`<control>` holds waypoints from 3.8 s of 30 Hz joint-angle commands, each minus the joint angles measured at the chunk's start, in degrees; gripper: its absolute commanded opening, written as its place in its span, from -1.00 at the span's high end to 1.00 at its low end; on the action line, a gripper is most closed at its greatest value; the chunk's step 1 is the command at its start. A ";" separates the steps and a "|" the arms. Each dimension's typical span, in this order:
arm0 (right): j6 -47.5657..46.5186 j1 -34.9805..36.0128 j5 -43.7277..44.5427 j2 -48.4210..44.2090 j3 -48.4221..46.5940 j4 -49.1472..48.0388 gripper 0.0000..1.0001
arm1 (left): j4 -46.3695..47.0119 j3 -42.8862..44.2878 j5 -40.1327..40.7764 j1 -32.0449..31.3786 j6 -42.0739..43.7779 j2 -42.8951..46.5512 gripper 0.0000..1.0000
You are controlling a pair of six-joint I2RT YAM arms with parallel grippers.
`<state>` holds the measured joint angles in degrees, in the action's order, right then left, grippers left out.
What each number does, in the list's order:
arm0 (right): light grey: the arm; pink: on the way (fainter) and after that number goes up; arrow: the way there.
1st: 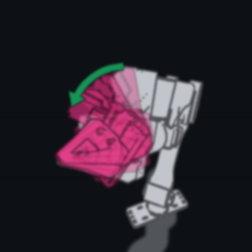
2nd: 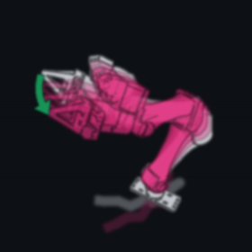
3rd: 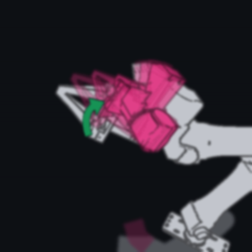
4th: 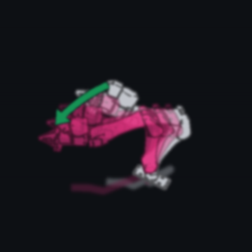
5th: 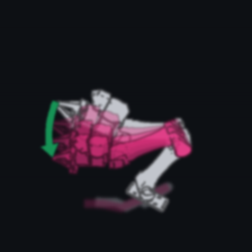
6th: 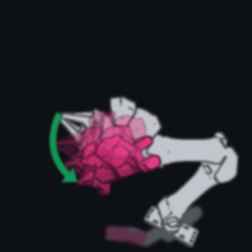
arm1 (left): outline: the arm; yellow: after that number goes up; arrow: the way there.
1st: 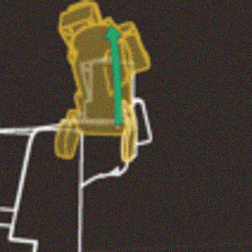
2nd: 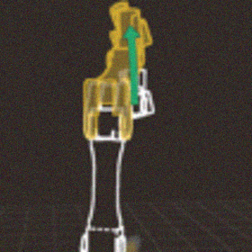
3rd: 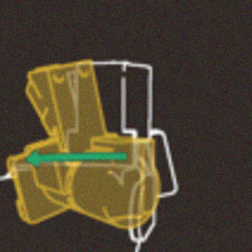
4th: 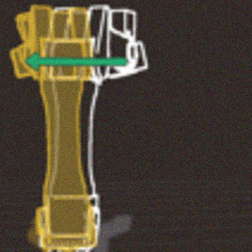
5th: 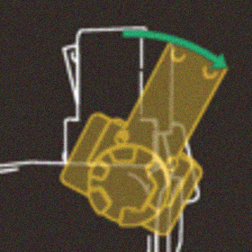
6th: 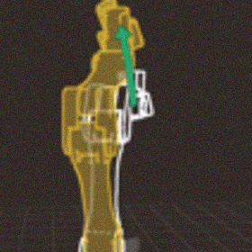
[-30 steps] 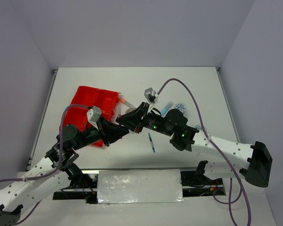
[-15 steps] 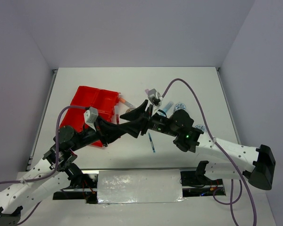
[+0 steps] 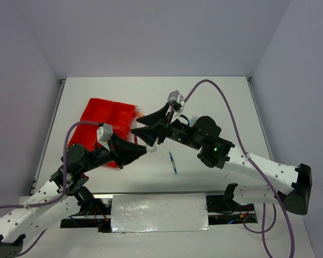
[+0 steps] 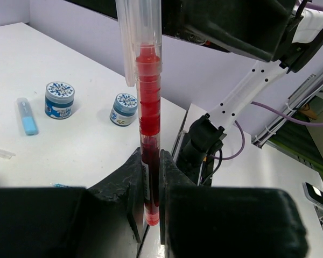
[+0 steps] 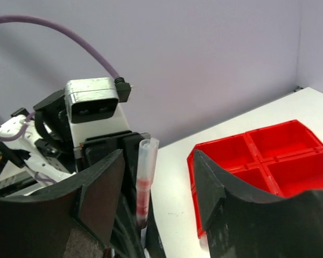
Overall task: Sort the stationery into containers
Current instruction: Close the pen cap on the pen, then place the pen in the storage box.
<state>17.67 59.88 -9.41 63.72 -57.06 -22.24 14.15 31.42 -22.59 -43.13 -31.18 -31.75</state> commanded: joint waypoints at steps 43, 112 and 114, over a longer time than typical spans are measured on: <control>16.42 7.18 2.64 13.97 23.04 -14.41 1.00 | 3.95 7.78 8.70 -1.16 4.63 3.53 1.00; 3.86 -5.82 19.43 -11.78 6.43 22.42 -0.69 | -23.20 -1.80 52.65 15.01 -6.26 -24.85 0.08; 3.95 -5.82 19.43 -11.69 6.35 22.50 -0.69 | -24.17 -1.54 53.26 15.01 -6.53 -24.77 -0.06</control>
<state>21.56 54.22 10.35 52.07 -50.17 2.68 -8.82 29.23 29.10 -28.29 -36.05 -57.52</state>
